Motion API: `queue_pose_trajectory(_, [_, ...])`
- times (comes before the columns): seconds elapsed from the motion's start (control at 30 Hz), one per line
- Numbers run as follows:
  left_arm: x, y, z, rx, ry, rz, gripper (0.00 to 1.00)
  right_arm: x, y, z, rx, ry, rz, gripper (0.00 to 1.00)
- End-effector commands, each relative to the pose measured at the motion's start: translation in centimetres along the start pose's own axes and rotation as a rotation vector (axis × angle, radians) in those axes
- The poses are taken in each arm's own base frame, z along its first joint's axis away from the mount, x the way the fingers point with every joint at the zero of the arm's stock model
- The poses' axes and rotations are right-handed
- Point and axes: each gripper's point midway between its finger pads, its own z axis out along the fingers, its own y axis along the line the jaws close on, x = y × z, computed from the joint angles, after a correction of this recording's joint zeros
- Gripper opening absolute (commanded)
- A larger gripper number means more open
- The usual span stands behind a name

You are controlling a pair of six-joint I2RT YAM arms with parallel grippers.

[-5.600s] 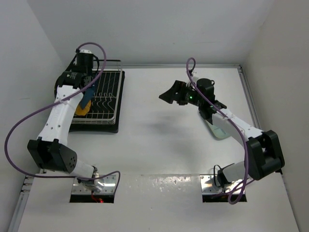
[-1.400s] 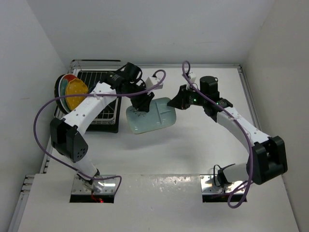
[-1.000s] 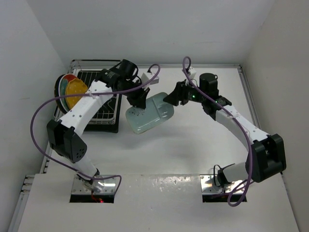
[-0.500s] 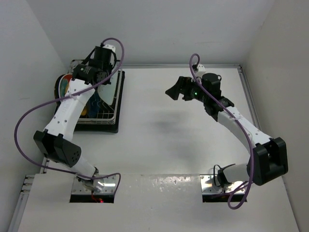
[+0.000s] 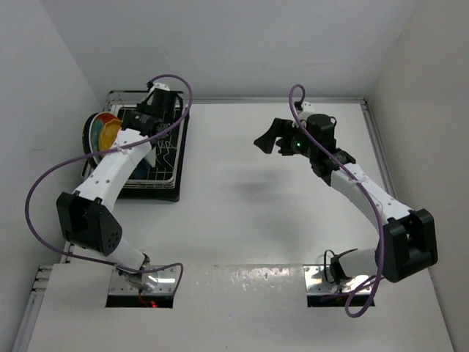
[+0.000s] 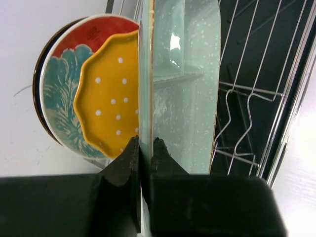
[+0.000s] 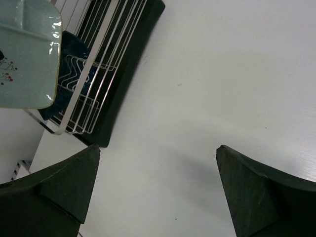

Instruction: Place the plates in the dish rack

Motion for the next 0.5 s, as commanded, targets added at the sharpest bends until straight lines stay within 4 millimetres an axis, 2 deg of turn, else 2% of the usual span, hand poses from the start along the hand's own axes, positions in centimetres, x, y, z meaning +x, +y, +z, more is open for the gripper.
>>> queue_pose_trajectory(0.0, [-4.0, 2.8, -1.4, -0.070, -0.160, -0.109, 0.00, -1.4, 0.1, -0.8, -0.004, -0.048, 0.005, 1.00])
queue_pose_trajectory(0.23, [-1.6, 1.7, 1.0, -0.039, -0.142, -0.014, 0.00, -1.1, -0.2, -0.9, -0.007, -0.042, 0.018, 1.00])
queue_pose_trajectory(0.3, [-0.9, 2.6, 1.4, -0.069, -0.127, -0.010, 0.00, -1.2, -0.3, -1.0, -0.009, -0.045, 0.022, 1.00])
queue_pose_trajectory(0.47, [-0.7, 2.8, 1.7, -0.077, -0.123, 0.003, 0.00, -0.9, -0.6, -1.0, -0.005, -0.038, 0.033, 1.00])
